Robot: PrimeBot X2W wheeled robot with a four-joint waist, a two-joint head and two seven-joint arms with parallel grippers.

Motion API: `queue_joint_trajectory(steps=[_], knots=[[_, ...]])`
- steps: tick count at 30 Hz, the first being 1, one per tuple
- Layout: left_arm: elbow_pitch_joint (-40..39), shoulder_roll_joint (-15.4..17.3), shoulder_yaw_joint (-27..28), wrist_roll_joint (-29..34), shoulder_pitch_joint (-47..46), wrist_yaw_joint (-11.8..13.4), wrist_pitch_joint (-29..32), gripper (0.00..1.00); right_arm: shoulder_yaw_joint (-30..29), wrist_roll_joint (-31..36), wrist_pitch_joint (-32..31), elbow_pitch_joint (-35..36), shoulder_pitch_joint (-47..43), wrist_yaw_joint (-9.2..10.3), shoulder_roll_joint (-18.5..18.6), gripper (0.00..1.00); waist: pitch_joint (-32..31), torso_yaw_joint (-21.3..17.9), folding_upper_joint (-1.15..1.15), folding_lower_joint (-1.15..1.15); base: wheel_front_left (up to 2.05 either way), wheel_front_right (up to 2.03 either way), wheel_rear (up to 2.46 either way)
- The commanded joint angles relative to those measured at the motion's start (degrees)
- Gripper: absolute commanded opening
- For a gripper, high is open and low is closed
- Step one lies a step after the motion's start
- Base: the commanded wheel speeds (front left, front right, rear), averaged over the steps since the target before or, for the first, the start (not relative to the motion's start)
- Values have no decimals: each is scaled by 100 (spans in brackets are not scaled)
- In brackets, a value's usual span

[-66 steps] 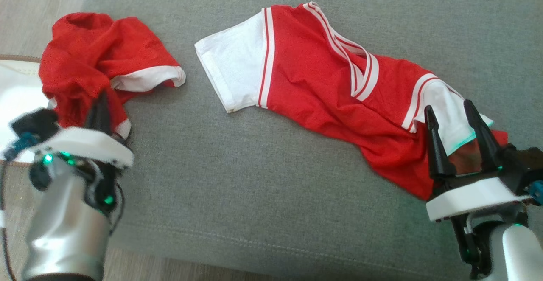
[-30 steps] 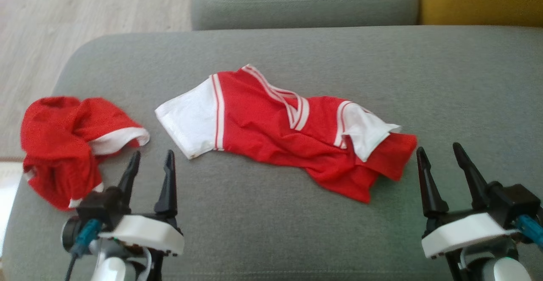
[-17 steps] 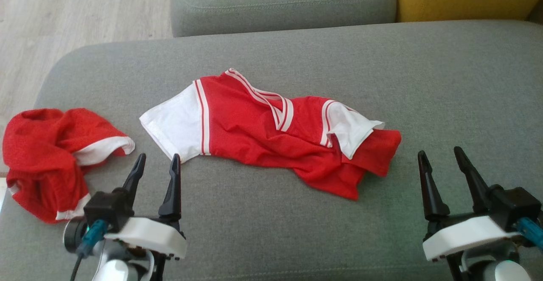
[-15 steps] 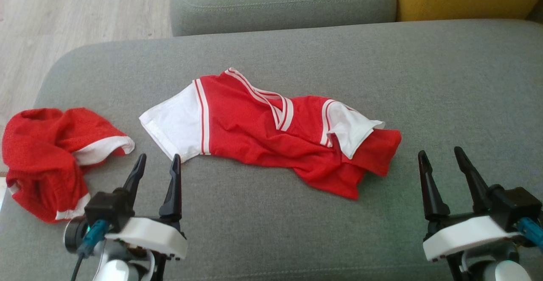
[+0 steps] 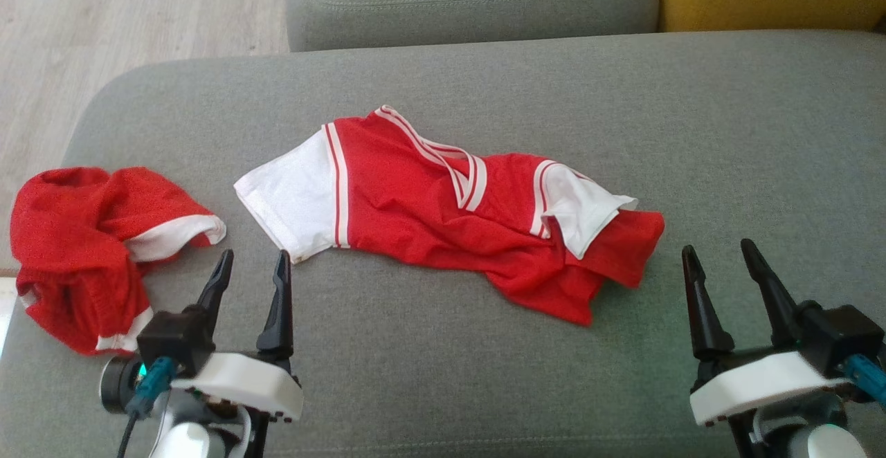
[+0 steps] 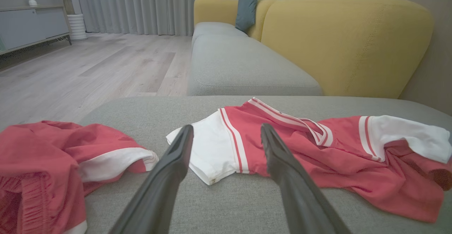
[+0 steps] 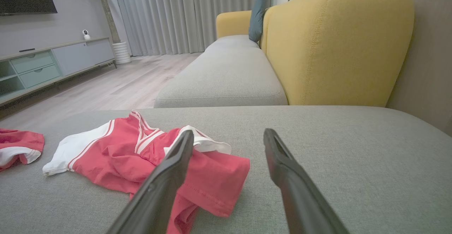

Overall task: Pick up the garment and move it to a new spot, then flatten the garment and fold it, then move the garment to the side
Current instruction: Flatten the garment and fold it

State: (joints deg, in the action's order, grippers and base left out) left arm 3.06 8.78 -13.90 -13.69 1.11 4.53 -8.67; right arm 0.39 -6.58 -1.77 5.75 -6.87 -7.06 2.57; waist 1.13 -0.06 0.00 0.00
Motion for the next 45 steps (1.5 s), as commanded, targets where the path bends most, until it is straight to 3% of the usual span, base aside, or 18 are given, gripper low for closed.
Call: queue_joint_trajectory(steps=[1,9,16,23,24,25,26,33,39,40,45], knots=[[-228,108,197,52,-263,36,-20,100,134,-29,29,189,198,-43,31,100,13,9,0,0,0,0,0],[-305,138,136,93,-405,51,-35,100,228,-94,-140,14,302,-43,31,100,209,119,0,0,0,0,0],[-323,125,37,119,-680,-4,-95,100,793,-182,-218,-548,777,-43,31,100,571,350,0,0,0,0,0],[-261,82,-34,112,-895,-35,-195,100,916,-242,-246,-1243,1311,-43,31,100,837,510,0,0,0,0,0],[-245,76,-45,111,-926,-40,-208,100,885,-239,-247,-1303,1364,-43,31,93,859,529,0,0,0,0,0],[-231,68,-53,110,-954,-41,-219,100,831,-194,-216,-1321,1423,-43,31,41,882,546,0,0,0,0,0],[-221,60,-60,107,-982,-40,-231,100,767,-153,-209,-1335,1470,-43,31,0,914,563,0,0,0,0,0],[-207,-29,-146,121,-1186,-38,-339,100,152,173,-227,-1102,1963,-43,195,0,1147,655,0,0,0,0,0],[-228,-96,-222,117,-1431,-89,-426,100,-217,182,-500,-1202,2873,-43,981,0,1471,753,0,0,0,0,0],[-228,-96,-222,117,-1431,-89,-426,100,-217,182,-500,-1202,2873,-43,981,0,1471,753,0,0,0,0,0],[-191,-162,-326,124,-1692,-178,-497,100,-127,-143,-779,-1784,3687,-43,1650,0,1806,899,0,0,0,0,0]])
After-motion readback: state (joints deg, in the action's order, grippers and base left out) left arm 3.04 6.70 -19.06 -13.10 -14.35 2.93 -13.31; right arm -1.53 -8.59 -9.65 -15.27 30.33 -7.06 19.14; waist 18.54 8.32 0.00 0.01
